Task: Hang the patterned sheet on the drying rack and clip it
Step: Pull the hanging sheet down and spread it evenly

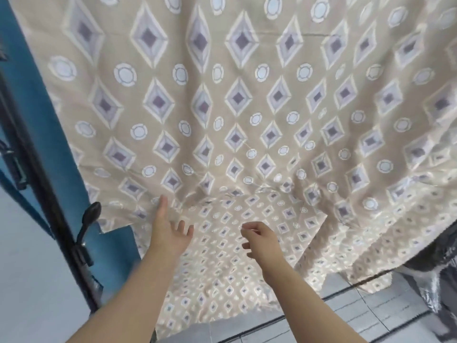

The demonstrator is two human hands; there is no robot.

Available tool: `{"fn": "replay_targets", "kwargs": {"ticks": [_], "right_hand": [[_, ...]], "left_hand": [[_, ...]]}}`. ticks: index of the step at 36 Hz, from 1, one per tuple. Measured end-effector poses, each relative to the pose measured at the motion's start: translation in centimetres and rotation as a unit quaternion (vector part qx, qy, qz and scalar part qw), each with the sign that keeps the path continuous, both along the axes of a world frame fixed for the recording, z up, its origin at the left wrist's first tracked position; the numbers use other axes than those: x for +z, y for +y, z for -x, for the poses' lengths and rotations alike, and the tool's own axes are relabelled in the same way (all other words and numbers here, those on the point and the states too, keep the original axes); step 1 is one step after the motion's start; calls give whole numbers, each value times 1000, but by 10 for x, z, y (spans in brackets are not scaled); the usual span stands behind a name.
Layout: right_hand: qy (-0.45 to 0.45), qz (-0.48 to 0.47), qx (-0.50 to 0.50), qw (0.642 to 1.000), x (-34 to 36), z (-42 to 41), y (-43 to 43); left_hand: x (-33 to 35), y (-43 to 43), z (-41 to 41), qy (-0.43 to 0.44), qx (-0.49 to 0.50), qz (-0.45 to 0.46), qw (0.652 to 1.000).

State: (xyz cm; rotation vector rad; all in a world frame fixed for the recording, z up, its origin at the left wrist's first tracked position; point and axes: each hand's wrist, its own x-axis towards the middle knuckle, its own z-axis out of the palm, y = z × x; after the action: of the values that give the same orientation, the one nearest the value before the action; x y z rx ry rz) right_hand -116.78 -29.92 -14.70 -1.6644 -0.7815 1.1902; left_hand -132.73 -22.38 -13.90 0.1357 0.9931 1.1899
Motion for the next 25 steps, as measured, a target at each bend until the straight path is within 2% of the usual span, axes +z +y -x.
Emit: {"fn": "replay_targets", "kwargs": {"ticks": [4, 6, 8, 9, 10, 11, 13, 15, 20, 25], "right_hand": [[7, 14, 30, 999, 3, -18, 3], [53, 21, 32, 998, 4, -22, 5], [164, 21, 19, 986, 9, -23, 11], [238, 24, 5, 971, 13, -22, 15], [302, 27, -7, 953, 15, -21, 21], [348, 24, -13, 937, 18, -21, 27], [400, 8, -21, 916, 23, -21, 39], [433, -16, -50, 900, 27, -20, 50], [496, -98, -107, 856, 37, -24, 68], [387, -50, -125, 912, 26, -31, 72]], "left_hand": [[12, 1, 0, -26, 48, -16, 998], [16, -1, 1, 3, 44, -17, 999], [19, -4, 2, -29, 62, -35, 997], [23, -6, 4, -74, 77, -24, 994], [24, -9, 7, -79, 67, -32, 994], [21, -12, 10, -57, 43, -46, 996], [18, -15, 19, 44, 23, -78, 996], [20, -17, 28, 82, 15, -69, 994], [18, -13, 38, 157, 28, -59, 985], [9, 0, 35, 211, 41, -64, 974]]}}
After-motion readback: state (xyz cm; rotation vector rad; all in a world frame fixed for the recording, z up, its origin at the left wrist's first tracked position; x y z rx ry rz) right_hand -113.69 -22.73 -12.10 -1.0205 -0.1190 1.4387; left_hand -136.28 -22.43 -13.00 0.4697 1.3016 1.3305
